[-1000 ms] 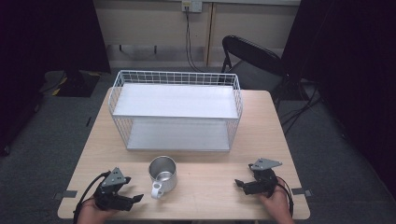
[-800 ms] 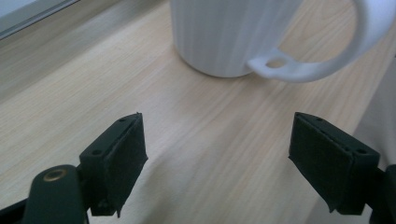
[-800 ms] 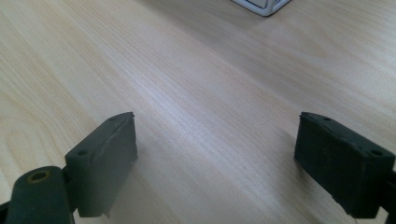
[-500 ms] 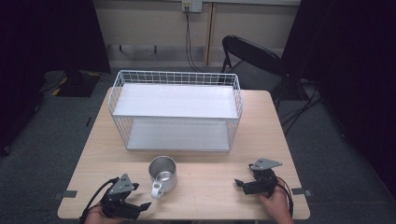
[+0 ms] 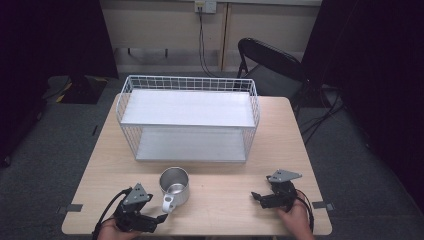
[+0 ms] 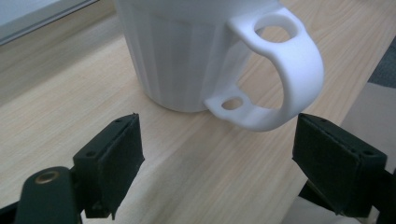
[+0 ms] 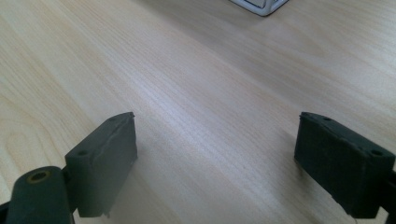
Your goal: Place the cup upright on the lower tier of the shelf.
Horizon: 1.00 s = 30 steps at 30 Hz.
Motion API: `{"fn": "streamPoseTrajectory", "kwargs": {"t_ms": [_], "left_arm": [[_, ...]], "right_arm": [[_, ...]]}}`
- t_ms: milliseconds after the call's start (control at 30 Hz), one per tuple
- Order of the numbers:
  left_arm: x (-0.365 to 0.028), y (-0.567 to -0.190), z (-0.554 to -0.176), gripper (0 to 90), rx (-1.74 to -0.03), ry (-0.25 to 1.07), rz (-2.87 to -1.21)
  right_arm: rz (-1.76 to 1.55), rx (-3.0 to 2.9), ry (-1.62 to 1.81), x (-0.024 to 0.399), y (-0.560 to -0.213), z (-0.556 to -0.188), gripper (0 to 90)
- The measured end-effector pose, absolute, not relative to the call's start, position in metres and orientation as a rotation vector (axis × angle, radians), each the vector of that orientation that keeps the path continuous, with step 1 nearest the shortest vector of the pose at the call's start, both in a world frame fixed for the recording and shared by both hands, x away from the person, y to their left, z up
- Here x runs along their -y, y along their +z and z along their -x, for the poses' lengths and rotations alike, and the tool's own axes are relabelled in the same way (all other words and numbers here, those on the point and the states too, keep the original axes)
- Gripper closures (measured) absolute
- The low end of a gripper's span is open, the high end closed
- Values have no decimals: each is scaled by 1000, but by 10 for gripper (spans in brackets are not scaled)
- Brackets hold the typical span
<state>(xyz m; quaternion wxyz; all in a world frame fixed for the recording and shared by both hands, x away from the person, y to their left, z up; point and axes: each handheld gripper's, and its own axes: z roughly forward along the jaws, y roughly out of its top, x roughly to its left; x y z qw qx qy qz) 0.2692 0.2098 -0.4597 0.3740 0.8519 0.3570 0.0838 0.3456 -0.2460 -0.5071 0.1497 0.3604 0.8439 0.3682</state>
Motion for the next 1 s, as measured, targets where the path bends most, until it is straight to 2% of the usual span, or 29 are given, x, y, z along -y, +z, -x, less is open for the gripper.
{"fn": "streamPoseTrajectory", "kwargs": {"t_ms": [567, 733, 800, 900, 1000], "left_arm": [[-195, -450, -273, 168, -934, 237, -2166], [-202, -450, -275, 209, -965, 254, -2159], [-207, -448, -275, 283, -961, 277, -2159], [-212, -448, -275, 311, -972, 285, -2149], [-214, -447, -275, 379, -958, 309, -2150]], "right_arm": [[-1038, -2422, 1057, 246, -507, -346, 122], [-1038, -2422, 1058, 246, -507, -346, 122], [-1038, -2422, 1058, 246, -507, -346, 122], [-1038, -2422, 1058, 246, -507, -346, 122], [-1038, -2422, 1058, 246, -507, -346, 122]]}}
